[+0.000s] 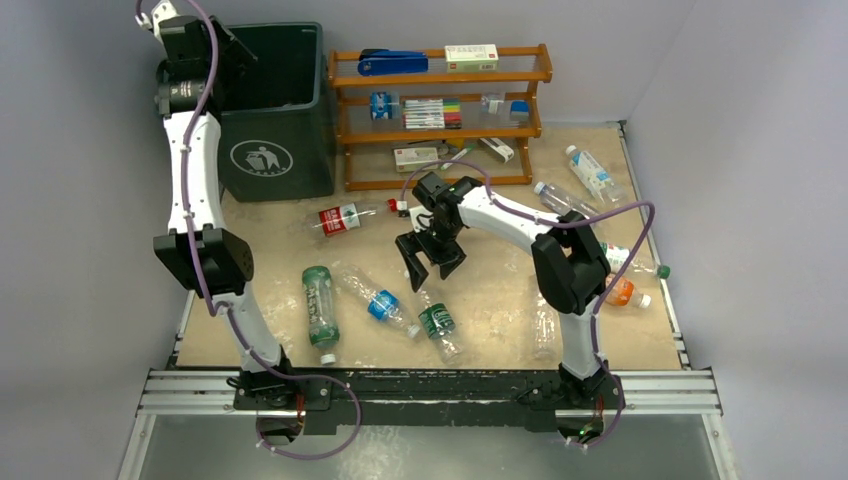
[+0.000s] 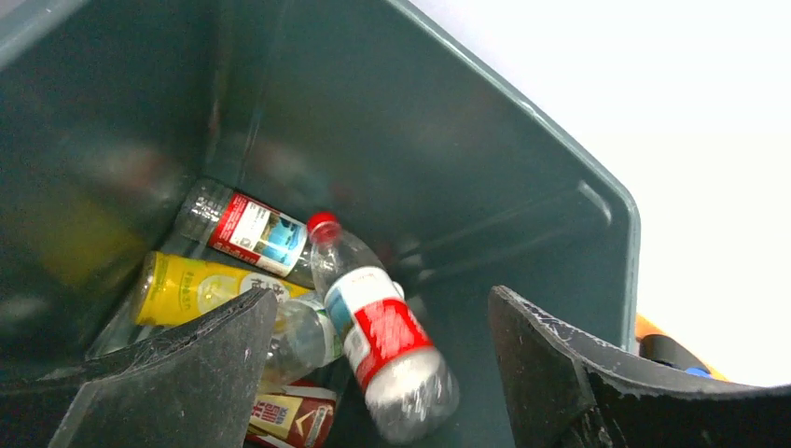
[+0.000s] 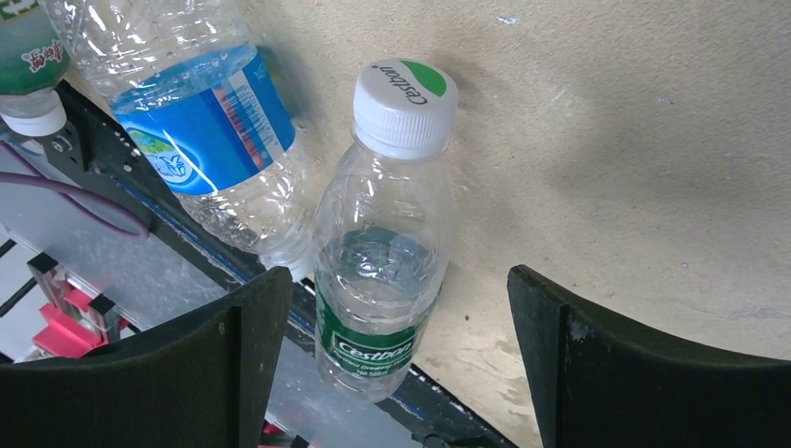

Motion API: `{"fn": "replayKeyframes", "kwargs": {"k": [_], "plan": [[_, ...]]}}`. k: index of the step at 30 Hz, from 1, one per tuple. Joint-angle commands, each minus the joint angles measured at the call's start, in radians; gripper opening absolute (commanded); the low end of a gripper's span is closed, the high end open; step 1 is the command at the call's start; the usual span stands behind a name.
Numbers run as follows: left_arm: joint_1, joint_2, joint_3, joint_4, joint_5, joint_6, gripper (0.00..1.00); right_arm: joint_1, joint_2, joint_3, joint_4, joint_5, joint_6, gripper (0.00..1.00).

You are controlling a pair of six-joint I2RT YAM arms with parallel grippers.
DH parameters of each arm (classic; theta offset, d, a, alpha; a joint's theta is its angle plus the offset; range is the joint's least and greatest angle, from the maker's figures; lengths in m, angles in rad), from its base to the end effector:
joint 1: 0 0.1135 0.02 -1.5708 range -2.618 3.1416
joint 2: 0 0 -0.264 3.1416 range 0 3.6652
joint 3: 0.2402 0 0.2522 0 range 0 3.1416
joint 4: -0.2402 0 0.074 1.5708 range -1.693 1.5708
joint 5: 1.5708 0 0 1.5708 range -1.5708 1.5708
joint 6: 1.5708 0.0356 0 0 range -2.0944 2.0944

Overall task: Put the plastic bottles in the bin
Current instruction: Place the plastic bottle in the trash bin, then pick up the plastic bottle at the center of the board.

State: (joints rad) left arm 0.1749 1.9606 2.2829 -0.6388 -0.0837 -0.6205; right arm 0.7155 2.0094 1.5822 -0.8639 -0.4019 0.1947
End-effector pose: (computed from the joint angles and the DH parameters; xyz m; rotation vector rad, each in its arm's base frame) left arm 0.4305 0.0791 0.4581 -0.7855 1.7217 -0.2257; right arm 0.2999 0.2791 0.2030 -0.8500 2.8582 0.7298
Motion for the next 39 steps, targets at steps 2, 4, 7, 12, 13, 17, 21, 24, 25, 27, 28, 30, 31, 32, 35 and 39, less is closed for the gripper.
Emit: {"fn": "replayKeyframes", "kwargs": {"k": [2, 4, 7, 12, 13, 17, 21, 24, 25, 27, 28, 30, 31, 32, 35, 39], "plan": [[0.009, -0.023, 0.102, -0.027, 0.068, -0.087, 0.84, 0.019, 0.018, 0.034, 0.003, -0.013, -0.026, 0.88], [0.009, -0.04, 0.087, -0.026, 0.123, -0.138, 0.84, 0.026, 0.026, 0.035, 0.004, -0.016, -0.03, 0.88], [0.006, -0.083, 0.033, -0.016, 0.217, -0.204, 0.84, 0.034, 0.035, 0.028, 0.011, -0.02, -0.032, 0.88], [-0.008, -0.207, -0.149, 0.055, 0.311, -0.279, 0.85, 0.048, 0.056, 0.025, 0.017, -0.019, -0.033, 0.88], [-0.014, -0.225, -0.168, 0.057, 0.321, -0.286, 0.85, 0.051, 0.06, 0.025, 0.018, -0.017, -0.034, 0.87], [-0.065, -0.29, -0.231, 0.054, 0.345, -0.296, 0.86, 0.06, 0.073, 0.029, 0.02, -0.016, -0.032, 0.83], [-0.164, -0.376, -0.384, 0.104, 0.368, -0.324, 0.86, 0.065, 0.082, 0.026, 0.022, -0.021, -0.031, 0.78], [-0.22, -0.444, -0.505, 0.125, 0.376, -0.332, 0.86, 0.067, 0.082, 0.015, 0.027, -0.02, -0.032, 0.74], [-0.229, -0.468, -0.54, 0.129, 0.375, -0.34, 0.86, 0.067, 0.081, 0.012, 0.029, -0.018, -0.031, 0.73], [-0.241, -0.51, -0.606, 0.155, 0.378, -0.354, 0.86, 0.067, 0.08, 0.008, 0.031, -0.014, -0.031, 0.67], [-0.246, -0.524, -0.631, 0.156, 0.378, -0.356, 0.86, 0.066, 0.082, 0.008, 0.031, -0.013, -0.03, 0.63], [-0.249, -0.539, -0.644, 0.149, 0.381, -0.355, 0.87, 0.067, 0.084, 0.012, 0.03, -0.01, -0.029, 0.57], [-0.25, -0.543, -0.644, 0.139, 0.382, -0.351, 0.87, 0.067, 0.085, 0.017, 0.025, -0.008, -0.029, 0.56], [-0.25, -0.545, -0.641, 0.13, 0.381, -0.345, 0.87, 0.067, 0.088, 0.022, 0.019, -0.006, -0.03, 0.55], [-0.251, -0.556, -0.641, 0.126, 0.382, -0.345, 0.87, 0.067, 0.088, 0.04, -0.002, -0.006, -0.027, 0.52], [-0.259, -0.553, -0.664, 0.156, 0.423, -0.367, 0.87, 0.064, 0.082, 0.096, -0.032, 0.01, -0.017, 0.5]]}}
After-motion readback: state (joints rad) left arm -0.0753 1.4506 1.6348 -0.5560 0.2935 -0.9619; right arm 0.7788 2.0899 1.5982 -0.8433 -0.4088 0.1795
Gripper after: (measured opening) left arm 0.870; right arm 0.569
